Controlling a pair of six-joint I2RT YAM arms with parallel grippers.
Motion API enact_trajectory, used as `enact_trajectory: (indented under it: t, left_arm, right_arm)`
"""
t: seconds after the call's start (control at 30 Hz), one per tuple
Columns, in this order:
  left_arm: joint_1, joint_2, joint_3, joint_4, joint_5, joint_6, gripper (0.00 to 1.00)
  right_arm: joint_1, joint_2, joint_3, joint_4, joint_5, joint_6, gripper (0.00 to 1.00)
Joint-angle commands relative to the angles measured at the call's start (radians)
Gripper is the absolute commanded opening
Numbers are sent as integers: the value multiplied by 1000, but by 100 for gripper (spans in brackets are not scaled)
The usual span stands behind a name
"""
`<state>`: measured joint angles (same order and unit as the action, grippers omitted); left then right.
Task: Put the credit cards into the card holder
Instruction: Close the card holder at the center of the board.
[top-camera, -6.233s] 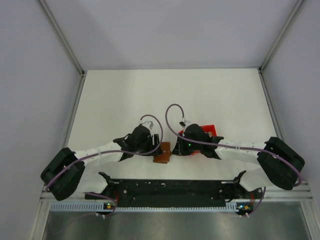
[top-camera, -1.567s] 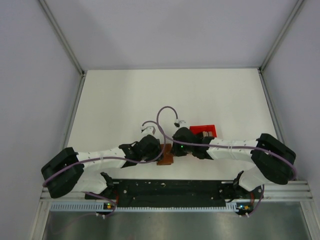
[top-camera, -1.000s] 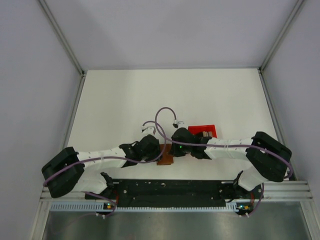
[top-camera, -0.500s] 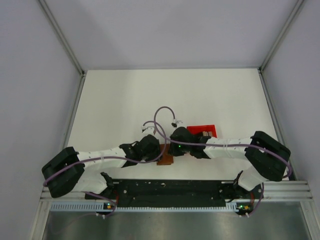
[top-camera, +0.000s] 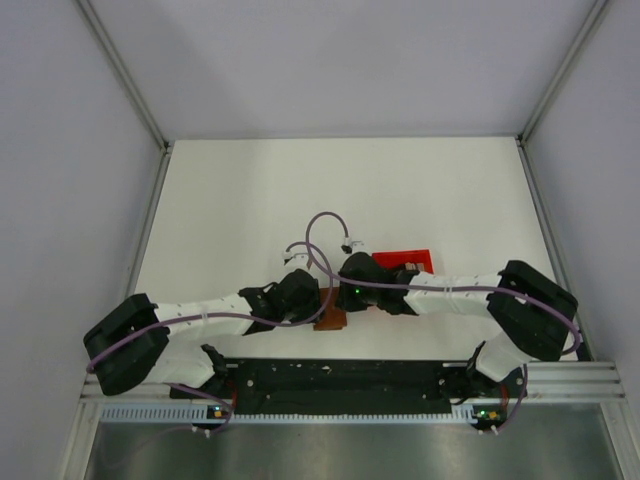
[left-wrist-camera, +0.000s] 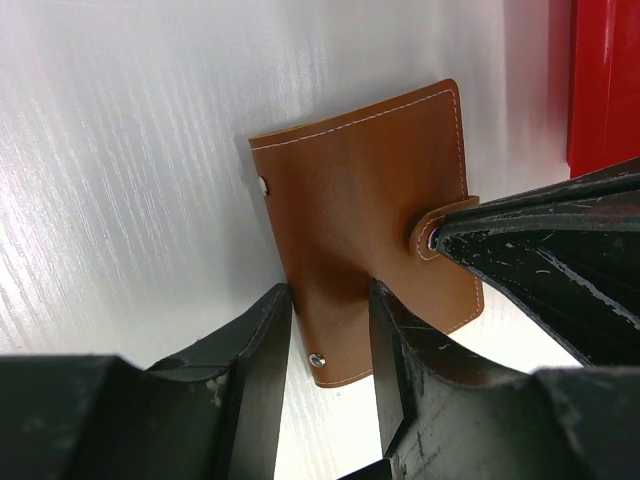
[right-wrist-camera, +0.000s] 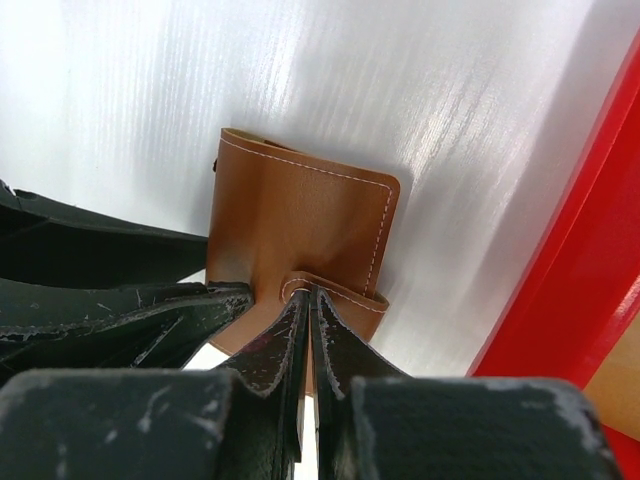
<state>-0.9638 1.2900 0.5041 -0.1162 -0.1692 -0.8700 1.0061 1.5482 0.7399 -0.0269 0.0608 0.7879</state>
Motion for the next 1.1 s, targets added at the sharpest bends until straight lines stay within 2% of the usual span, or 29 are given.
enact_trajectory:
  t: [0.0, 0.2, 1.07]
  left_arm:
    - [-7, 43, -42, -138, 30, 14, 42]
    - [-7, 42, -44, -134, 31, 14, 41]
    - [-7, 31, -52, -120, 31, 17, 41]
  right_arm:
    - [14, 39, 42, -25, 19, 8, 2]
    - [14, 62, 73, -83, 21, -4, 3]
    - [14, 81, 98, -111, 17, -6, 5]
